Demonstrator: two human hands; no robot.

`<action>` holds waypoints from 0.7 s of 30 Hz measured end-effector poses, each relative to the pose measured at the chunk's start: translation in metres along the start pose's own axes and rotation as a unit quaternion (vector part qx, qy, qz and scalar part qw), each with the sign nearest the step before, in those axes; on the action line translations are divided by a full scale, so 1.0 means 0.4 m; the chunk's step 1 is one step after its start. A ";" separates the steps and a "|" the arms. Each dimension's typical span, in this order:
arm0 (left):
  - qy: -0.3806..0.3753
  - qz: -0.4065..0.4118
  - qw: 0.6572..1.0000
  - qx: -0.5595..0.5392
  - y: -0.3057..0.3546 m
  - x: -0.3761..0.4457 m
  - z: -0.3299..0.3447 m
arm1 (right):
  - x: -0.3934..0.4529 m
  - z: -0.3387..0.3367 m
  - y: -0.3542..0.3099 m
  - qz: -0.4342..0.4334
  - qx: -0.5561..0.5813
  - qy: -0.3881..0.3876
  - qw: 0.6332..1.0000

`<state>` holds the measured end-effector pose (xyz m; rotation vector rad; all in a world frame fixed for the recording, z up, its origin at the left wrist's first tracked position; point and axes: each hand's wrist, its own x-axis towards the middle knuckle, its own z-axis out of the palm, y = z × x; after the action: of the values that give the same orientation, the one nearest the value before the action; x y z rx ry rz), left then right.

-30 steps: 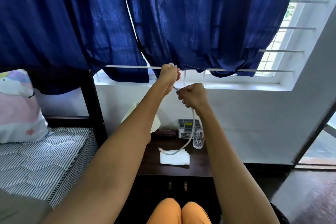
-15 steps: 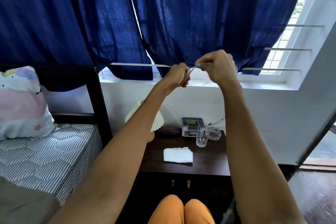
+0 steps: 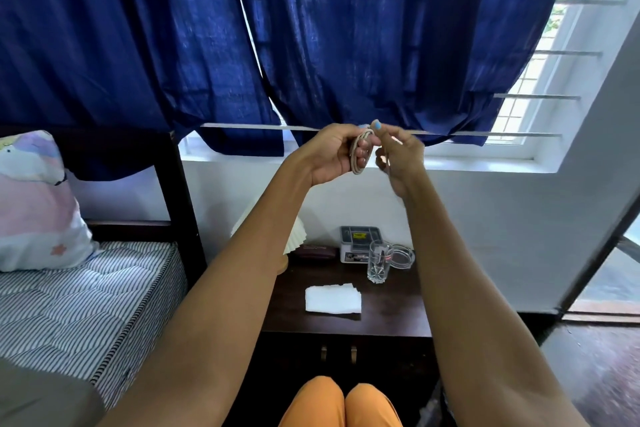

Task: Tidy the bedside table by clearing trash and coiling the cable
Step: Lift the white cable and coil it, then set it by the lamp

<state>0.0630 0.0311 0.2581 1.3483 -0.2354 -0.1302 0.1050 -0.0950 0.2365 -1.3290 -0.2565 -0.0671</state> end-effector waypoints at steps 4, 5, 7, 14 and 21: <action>0.025 -0.011 0.998 -0.064 -0.019 0.013 -0.008 | -0.021 0.000 0.063 0.071 0.063 0.009 0.995; 0.040 -0.005 0.995 -0.094 -0.018 0.017 -0.011 | -0.031 0.002 0.079 0.084 0.072 0.010 0.994; 0.088 0.010 0.985 -0.150 -0.016 0.030 -0.016 | -0.051 0.015 0.103 0.116 0.095 0.016 0.989; 0.274 0.056 0.948 -0.149 -0.030 0.066 -0.036 | -0.073 0.077 0.109 0.116 -0.148 0.001 0.982; 0.377 0.060 0.924 0.011 -0.042 0.071 -0.064 | -0.079 0.090 0.031 -0.038 -0.500 -0.008 0.865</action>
<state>0.0975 0.0454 0.2392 1.3103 0.3336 0.4959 0.0716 -0.0604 0.2253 -2.3597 -0.2995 -0.2845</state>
